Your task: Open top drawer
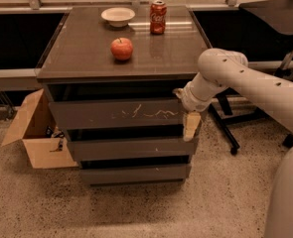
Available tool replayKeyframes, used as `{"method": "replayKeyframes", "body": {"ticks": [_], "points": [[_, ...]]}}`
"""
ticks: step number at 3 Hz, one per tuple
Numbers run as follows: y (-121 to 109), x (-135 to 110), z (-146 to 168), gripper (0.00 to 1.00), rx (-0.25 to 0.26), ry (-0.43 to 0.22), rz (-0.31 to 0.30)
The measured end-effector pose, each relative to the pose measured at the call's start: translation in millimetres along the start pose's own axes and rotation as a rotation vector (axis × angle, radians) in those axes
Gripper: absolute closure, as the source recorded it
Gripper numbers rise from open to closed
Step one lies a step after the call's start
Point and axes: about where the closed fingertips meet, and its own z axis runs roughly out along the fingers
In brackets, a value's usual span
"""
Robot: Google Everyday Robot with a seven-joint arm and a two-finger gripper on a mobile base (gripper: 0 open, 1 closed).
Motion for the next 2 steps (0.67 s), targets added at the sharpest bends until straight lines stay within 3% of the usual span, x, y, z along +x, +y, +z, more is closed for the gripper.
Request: {"method": "replayKeyframes", "body": {"ticks": [2], "points": [[-18, 2, 20, 0.0, 0.004, -0.05, -0.005]]}}
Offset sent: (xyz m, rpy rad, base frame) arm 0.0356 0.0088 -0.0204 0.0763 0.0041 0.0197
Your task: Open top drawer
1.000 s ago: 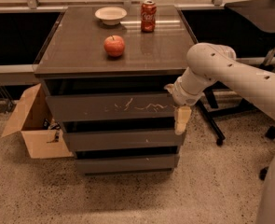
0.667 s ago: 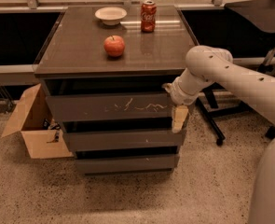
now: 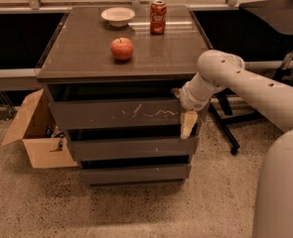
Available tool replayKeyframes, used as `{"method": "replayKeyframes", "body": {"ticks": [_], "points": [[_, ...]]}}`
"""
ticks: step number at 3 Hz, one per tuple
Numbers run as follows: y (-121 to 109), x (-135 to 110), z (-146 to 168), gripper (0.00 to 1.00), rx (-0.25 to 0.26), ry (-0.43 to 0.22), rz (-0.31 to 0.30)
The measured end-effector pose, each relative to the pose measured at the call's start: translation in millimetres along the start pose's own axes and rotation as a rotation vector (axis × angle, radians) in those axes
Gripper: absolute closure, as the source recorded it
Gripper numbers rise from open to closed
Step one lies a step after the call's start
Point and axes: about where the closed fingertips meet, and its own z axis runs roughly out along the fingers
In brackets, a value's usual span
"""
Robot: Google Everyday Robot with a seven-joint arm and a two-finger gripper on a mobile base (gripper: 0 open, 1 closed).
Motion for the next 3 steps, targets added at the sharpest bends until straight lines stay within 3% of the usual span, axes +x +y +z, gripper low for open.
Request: {"method": "replayKeyframes", "body": {"ticks": [1, 2, 3], "points": [[-2, 2, 12, 0.18, -0.02, -0.036, 0.003], [4, -3, 4, 0.41, -0.004, -0.069, -0.017], [11, -11, -9, 0.72, 0.008, -0.09, -0.036]]}}
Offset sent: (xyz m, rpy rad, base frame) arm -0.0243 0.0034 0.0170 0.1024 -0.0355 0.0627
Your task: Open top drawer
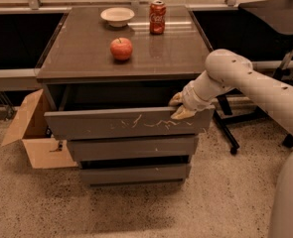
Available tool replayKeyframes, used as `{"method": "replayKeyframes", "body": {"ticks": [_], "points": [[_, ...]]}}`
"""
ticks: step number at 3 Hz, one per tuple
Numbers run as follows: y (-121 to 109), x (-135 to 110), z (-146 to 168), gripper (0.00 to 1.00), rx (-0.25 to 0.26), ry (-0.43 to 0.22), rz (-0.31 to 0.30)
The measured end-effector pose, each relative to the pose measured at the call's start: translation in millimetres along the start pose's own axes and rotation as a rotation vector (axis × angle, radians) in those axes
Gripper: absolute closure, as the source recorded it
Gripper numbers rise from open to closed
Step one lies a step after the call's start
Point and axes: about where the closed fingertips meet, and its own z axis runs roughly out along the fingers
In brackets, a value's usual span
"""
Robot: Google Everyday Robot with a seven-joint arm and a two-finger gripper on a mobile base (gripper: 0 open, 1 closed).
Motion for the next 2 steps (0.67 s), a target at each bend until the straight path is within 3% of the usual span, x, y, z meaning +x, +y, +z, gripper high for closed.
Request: {"method": "replayKeyframes", "body": {"ticks": [1, 2], "points": [[-2.3, -3.6, -7.8, 0.97, 0.0, 0.0, 0.0], [-3.1, -4.9, -10.4, 0.0, 0.0, 0.0, 0.0]]}}
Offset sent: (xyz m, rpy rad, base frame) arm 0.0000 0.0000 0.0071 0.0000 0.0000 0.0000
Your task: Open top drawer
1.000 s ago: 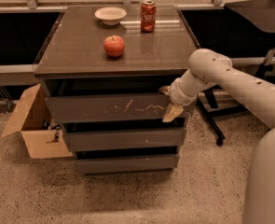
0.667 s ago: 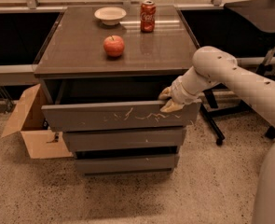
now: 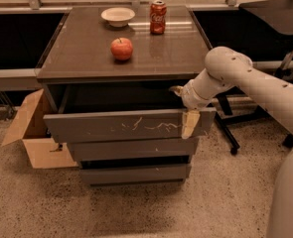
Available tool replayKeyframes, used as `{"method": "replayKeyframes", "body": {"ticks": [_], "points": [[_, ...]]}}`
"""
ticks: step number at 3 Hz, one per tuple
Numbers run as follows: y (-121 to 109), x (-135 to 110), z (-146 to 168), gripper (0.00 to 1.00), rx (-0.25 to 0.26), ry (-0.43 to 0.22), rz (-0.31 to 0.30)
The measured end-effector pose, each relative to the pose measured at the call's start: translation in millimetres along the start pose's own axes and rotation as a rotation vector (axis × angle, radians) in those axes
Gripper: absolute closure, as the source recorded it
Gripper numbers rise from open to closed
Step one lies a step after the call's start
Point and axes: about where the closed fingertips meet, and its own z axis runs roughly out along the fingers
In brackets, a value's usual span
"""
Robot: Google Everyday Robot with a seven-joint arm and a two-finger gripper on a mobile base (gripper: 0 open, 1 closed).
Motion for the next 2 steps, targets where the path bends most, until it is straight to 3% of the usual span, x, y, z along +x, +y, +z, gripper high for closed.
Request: {"method": "replayKeyframes", "body": {"ticks": [1, 2], "points": [[2, -2, 1, 0.0, -0.009, -0.005, 0.0], [22, -15, 11, 0.0, -0.085, -0.042, -0.003]]}}
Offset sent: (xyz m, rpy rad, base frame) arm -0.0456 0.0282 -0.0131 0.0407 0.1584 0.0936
